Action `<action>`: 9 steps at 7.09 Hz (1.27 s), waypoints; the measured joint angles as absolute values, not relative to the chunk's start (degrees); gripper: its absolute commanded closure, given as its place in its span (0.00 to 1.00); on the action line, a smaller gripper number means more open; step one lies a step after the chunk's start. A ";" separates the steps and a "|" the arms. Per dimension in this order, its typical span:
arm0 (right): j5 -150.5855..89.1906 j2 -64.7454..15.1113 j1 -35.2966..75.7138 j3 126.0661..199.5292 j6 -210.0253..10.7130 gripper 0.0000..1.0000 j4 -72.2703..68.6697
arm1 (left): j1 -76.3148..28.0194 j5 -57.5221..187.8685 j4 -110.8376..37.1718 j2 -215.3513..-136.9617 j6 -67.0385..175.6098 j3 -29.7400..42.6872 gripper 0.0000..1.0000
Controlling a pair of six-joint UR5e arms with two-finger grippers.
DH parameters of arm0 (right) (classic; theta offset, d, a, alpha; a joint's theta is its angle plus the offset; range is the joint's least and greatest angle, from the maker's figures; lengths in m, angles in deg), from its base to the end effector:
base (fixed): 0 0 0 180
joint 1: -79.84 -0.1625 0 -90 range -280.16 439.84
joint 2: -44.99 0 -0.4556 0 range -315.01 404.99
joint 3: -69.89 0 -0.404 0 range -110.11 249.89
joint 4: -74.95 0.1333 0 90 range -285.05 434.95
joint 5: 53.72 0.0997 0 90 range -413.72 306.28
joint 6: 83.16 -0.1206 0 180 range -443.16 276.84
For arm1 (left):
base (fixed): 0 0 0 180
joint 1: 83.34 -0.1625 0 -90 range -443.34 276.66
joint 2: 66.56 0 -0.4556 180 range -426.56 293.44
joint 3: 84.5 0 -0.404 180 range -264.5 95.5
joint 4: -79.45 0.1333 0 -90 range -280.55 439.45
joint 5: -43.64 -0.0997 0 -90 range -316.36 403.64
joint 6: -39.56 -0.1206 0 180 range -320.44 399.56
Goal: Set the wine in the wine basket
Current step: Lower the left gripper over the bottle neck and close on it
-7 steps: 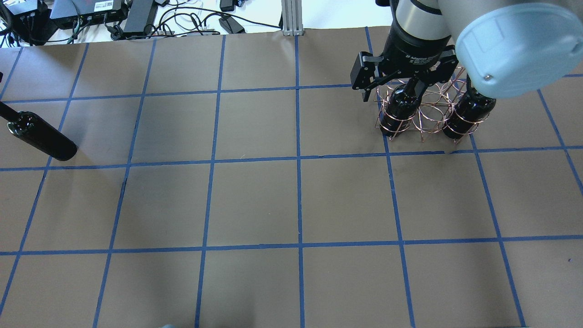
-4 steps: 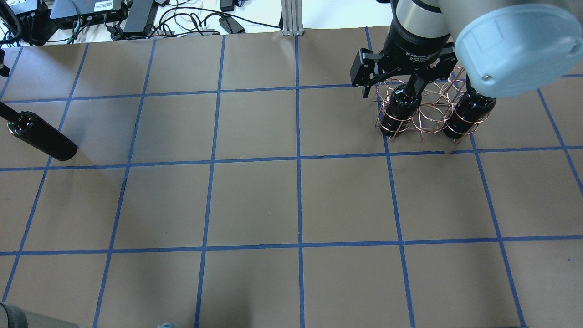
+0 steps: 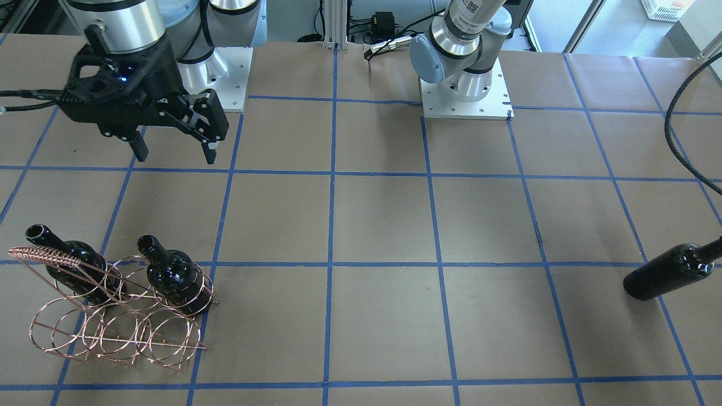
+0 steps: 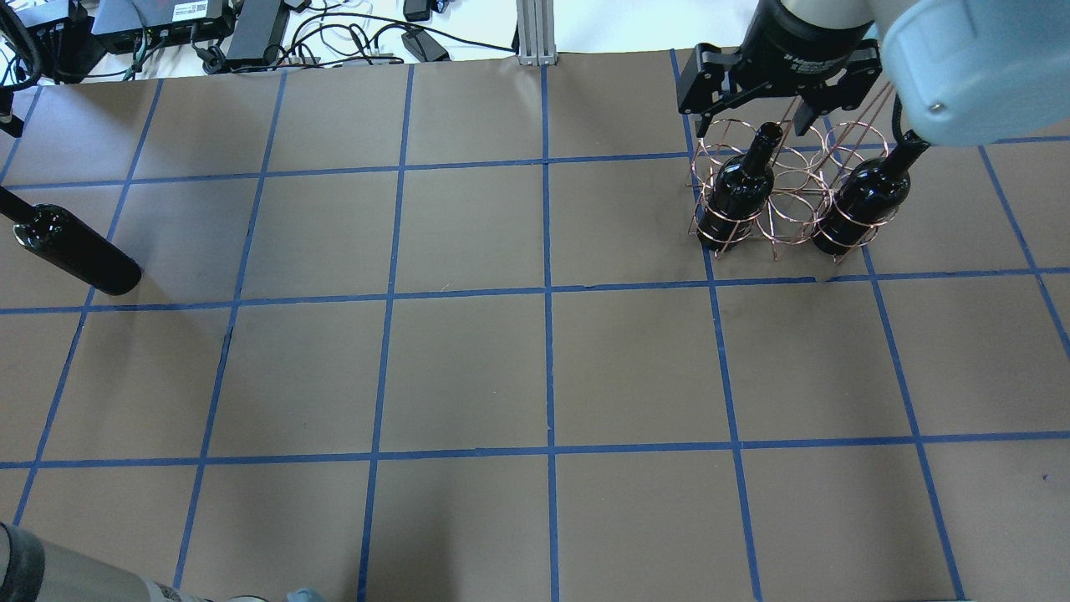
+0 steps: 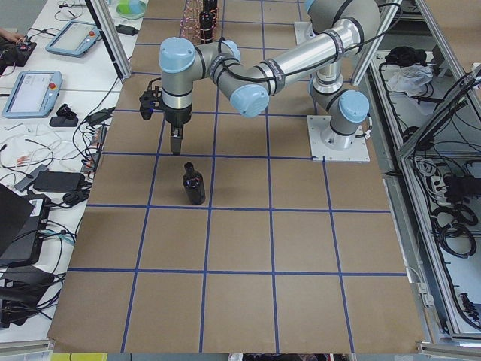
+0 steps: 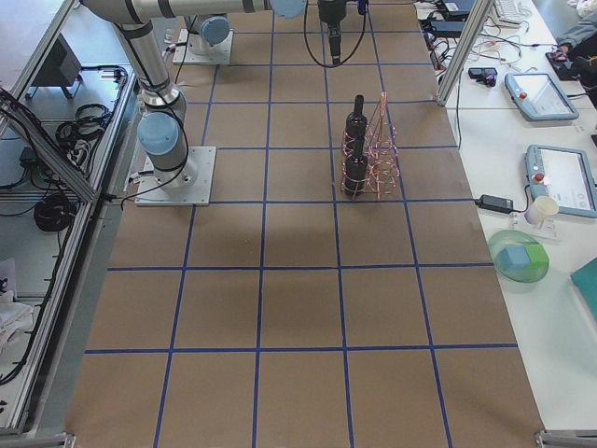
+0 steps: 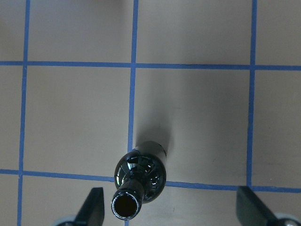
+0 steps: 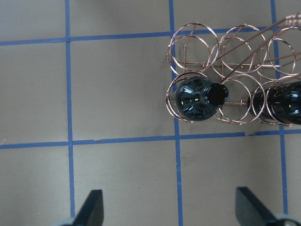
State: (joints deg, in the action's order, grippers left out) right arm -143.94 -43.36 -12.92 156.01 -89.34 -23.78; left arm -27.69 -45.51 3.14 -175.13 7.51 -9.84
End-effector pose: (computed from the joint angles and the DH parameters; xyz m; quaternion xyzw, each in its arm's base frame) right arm 0.1586 -0.5306 0.5342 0.0299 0.9950 -0.0954 0.0055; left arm 0.2656 -0.6280 0.4711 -0.0193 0.9956 -0.0803 0.0437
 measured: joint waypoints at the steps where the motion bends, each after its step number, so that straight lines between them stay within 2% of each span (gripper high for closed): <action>1: -143.89 -43.48 -11.81 155.62 -89.35 0.00 -23.53 | -28.52 -45.37 2.81 -175.85 6.05 -10.26 0.00; 9: -143.81 -43.60 -11.22 156.14 -89.91 0.00 -21.30 | -30.34 -48.21 -1.34 -180.90 3.61 -9.91 0.02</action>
State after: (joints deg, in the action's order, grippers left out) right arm -143.81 -43.60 -11.22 156.14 -89.91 -21.30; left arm -30.34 -48.21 -1.34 -180.90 3.61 -9.91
